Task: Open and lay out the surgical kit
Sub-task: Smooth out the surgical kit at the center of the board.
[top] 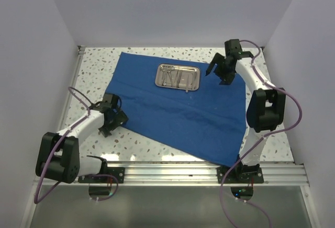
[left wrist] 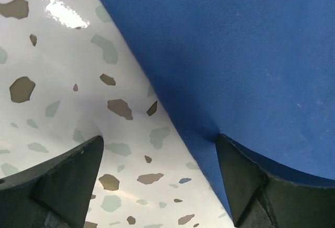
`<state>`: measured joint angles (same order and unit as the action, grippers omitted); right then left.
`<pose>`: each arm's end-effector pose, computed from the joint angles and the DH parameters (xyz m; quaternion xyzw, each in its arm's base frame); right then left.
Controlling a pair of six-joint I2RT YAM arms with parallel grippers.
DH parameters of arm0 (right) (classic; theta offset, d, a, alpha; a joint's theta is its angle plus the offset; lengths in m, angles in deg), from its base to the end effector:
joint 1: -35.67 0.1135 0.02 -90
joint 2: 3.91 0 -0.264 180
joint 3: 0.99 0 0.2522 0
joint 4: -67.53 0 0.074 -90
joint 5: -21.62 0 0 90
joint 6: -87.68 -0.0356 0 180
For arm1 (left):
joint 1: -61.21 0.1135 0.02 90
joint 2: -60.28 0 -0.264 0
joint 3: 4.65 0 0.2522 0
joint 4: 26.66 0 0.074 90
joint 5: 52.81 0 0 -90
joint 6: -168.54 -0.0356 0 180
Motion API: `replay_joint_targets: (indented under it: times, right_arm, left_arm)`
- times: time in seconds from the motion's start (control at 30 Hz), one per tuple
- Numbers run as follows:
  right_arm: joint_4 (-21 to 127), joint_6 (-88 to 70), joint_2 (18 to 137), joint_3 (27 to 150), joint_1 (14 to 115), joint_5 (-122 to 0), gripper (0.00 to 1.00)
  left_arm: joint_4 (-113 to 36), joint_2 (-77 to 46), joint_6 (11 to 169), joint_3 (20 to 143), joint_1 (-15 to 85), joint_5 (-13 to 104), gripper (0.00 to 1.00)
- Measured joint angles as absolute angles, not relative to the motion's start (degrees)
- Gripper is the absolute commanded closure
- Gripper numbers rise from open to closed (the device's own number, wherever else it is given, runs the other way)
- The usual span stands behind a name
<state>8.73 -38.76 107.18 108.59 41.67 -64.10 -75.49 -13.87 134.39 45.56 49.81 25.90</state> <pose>0.4188 0.0467 0.2580 0.2444 0.9346 0.1263 0.2256 0.2079 -0.0348 0.1611 -0.3858 0.9052 -0.0016 0.1780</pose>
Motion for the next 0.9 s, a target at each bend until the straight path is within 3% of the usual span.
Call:
replay_joint_targets:
  times: [0.3, 0.47, 0.6, 0.7, 0.73, 0.9]
  right_arm:
    - [8.8, -38.6, 103.2, 106.9, 41.6, -64.3, 0.14]
    - [8.8, -38.3, 100.9, 104.6, 41.4, -64.4, 0.14]
    - [8.6, -38.1, 99.5, 103.8, 40.9, -64.4, 0.14]
    - [8.6, -38.1, 99.2, 103.7, 40.7, -64.4, 0.14]
    - [8.6, -38.1, 99.2, 103.7, 40.7, -64.4, 0.14]
    - [8.6, -38.1, 99.2, 103.7, 40.6, -64.4, 0.14]
  left_arm:
    - [-71.4, -15.9, 132.9, 46.1, 49.8, 25.0, 0.19]
    - [-67.8, -19.4, 132.3, 48.2, 49.8, 24.7, 0.31]
    - [-64.6, -22.4, 131.5, 49.8, 49.8, 24.6, 0.53]
    - [-61.4, -23.8, 131.6, 49.9, 49.8, 25.0, 0.92]
    - [-60.1, -24.2, 131.6, 49.9, 49.8, 25.3, 1.00]
    - [-57.2, -24.1, 131.3, 49.3, 49.9, 26.9, 1.00]
